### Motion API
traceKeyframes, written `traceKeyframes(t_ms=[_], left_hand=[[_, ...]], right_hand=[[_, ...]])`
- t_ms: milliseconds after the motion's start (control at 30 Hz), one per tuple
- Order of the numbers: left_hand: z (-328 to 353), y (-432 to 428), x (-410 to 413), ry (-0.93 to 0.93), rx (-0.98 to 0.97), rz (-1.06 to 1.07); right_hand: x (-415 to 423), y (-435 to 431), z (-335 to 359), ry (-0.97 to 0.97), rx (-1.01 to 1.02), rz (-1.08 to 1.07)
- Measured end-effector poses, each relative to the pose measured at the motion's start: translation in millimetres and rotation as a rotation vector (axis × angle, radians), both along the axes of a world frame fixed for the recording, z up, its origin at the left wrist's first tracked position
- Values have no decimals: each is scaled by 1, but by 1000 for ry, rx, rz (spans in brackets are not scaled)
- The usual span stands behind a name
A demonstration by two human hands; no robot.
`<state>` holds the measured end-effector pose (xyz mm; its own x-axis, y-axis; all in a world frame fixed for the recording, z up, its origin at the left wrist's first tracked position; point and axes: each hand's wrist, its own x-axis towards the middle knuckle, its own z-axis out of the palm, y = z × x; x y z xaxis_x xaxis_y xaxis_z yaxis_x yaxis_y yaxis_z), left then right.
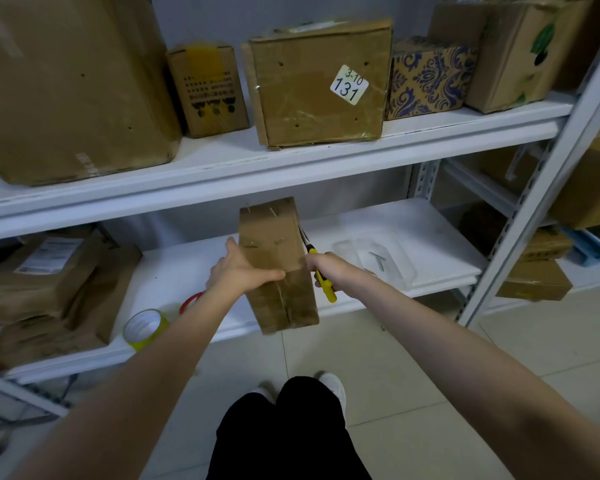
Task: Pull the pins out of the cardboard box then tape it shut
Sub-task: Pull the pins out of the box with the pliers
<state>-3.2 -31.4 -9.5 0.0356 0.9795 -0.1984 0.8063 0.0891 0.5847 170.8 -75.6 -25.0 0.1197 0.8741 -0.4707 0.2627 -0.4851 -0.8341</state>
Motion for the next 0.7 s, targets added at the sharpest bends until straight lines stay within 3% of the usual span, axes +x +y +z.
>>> traceKeyframes(t_ms=[233,333,433,500,600,700], left_hand=[[-5,-8,-8,-10,218,-79],[-6,-6,-1,4,257,-44],[-5,1,-5,-61,197,-61],[-3,6,-8,32,165,-98],[0,11,-9,161,125,-165],[-1,20,-10,164,128,-207]], right_hand=[[2,-4,7,-153,71,-57],[7,-5,8,-357,128,-39],[11,-7,9,-693,152,63],[11,-11,15,-870,192,115],[10,-13,25,-1037,237,197],[7,-14,31,-1149,234,277]])
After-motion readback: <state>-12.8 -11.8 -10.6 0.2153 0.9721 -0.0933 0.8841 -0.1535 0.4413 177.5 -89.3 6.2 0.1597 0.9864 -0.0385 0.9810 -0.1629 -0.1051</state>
